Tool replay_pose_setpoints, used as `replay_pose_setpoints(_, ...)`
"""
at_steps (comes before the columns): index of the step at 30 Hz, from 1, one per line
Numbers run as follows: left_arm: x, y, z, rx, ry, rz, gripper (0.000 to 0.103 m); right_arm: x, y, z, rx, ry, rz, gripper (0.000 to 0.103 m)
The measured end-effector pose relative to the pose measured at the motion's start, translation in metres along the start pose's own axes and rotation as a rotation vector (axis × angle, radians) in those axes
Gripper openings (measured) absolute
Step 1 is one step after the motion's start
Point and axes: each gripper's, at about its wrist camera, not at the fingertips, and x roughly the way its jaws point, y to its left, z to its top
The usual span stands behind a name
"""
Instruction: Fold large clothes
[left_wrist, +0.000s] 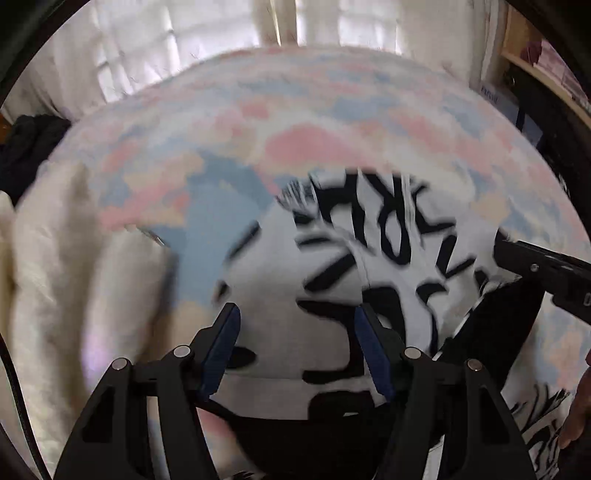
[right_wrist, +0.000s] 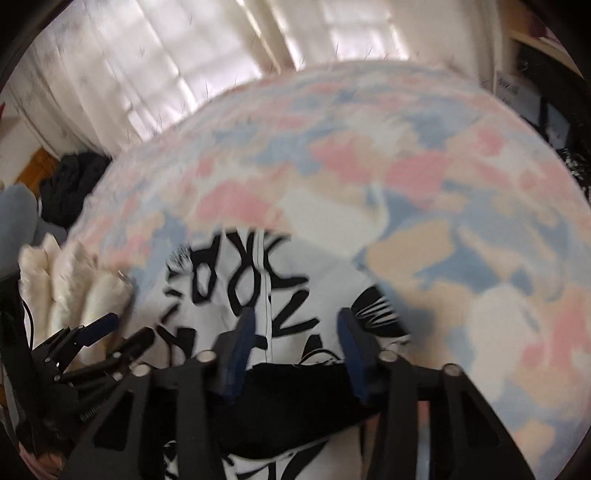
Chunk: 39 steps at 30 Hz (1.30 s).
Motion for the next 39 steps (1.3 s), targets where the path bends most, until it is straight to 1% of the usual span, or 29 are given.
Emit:
replay_pose_setpoints(1,0.005,0.000,-0.006,0.005,0.004,-0.002,0.063,0.005,-0.001,-0.007,-0.011,0.016,-0.005,0.034)
replay_pose_setpoints(2,0.009,0.000,-0.013,0.015,0.008,-0.003,0.063,0.009,-0.003,-0.015,-0.029,0.033,-0.021,0.034)
replay_pose_setpoints(5,0.016,0.006,-0.035,0.038,0.007,-0.023,0.063,0.020,-0.020,-0.047,-0.072,0.095,-0.080,0.029)
replay_pose_setpoints(7,0.019,0.010,-0.046,0.041,-0.003,-0.039,0.063,0.022,-0.028,-0.061,-0.073,0.104,-0.066,0.028)
replay_pose_setpoints(9,0.016,0.011,-0.050,0.035,-0.013,-0.044,0.063,0.013,-0.032,-0.068,-0.070,0.092,-0.049,0.028)
replay_pose_setpoints(10,0.014,0.012,-0.050,0.032,-0.007,-0.046,0.063,0.011,-0.032,-0.069,-0.069,0.097,-0.042,0.030)
replay_pose_setpoints(13,0.005,0.012,-0.043,0.040,0.015,-0.052,0.063,-0.003,-0.035,-0.062,-0.050,0.107,-0.012,0.031)
replay_pose_setpoints(14,-0.001,0.013,-0.040,0.041,0.013,-0.061,0.063,-0.009,-0.036,-0.057,-0.038,0.094,0.006,0.033)
replay_pose_setpoints(16,-0.012,0.015,-0.034,0.031,-0.002,-0.086,0.063,-0.020,-0.040,-0.045,-0.015,0.054,0.020,0.045)
replay_pose_setpoints(17,-0.017,0.016,-0.030,0.022,-0.011,-0.109,0.063,-0.025,-0.043,-0.036,-0.004,0.026,0.013,0.054)
replay_pose_setpoints(18,-0.020,0.016,-0.026,0.011,-0.017,-0.137,0.063,-0.027,-0.045,-0.030,0.004,0.009,-0.001,0.061)
replay_pose_setpoints(19,-0.022,0.016,-0.025,0.003,-0.019,-0.160,0.063,-0.027,-0.046,-0.023,0.009,0.000,-0.008,0.063)
replay_pose_setpoints(21,-0.019,0.013,-0.025,-0.012,-0.008,-0.212,0.063,-0.018,-0.051,-0.009,0.017,-0.002,-0.002,0.065)
replay_pose_setpoints(24,-0.002,-0.001,-0.031,0.001,0.038,-0.258,0.063,0.014,-0.056,0.009,0.038,0.064,0.015,0.065)
replay_pose_setpoints(26,0.008,-0.011,-0.037,0.029,0.049,-0.239,0.063,0.030,-0.056,0.016,0.046,0.083,0.025,0.065)
replay_pose_setpoints(29,0.014,-0.018,-0.043,0.074,0.010,-0.214,0.063,0.048,-0.050,0.020,0.044,0.084,0.064,0.065)
replay_pose_setpoints(31,0.015,-0.017,-0.043,0.072,0.002,-0.221,0.063,0.054,-0.041,0.018,0.001,0.066,0.050,0.065)
replay_pose_setpoints(32,0.014,-0.016,-0.043,0.067,0.002,-0.230,0.063,0.056,-0.037,0.017,-0.021,0.058,0.041,0.061)
replay_pose_setpoints(33,0.013,-0.014,-0.043,0.060,0.001,-0.240,0.063,0.055,-0.031,0.014,-0.059,0.039,0.022,0.046)
replay_pose_setpoints(34,0.012,-0.013,-0.044,0.057,0.002,-0.246,0.063,0.052,-0.029,0.013,-0.081,0.030,0.020,0.034)
replay_pose_setpoints(35,0.010,-0.010,-0.044,0.054,0.003,-0.252,0.063,0.050,-0.026,0.011,-0.105,0.020,0.034,0.012)
replay_pose_setpoints(37,0.005,-0.003,-0.045,0.040,0.003,-0.259,0.063,0.034,-0.024,0.003,-0.143,-0.022,0.086,0.010)
replay_pose_setpoints(38,0.002,0.001,-0.047,0.028,0.000,-0.263,0.063,0.020,-0.020,-0.004,-0.188,-0.066,0.111,0.008)
replay_pose_setpoints(39,-0.002,0.006,-0.049,0.014,-0.007,-0.269,0.063,0.009,-0.017,-0.010,-0.217,-0.091,0.126,0.008)
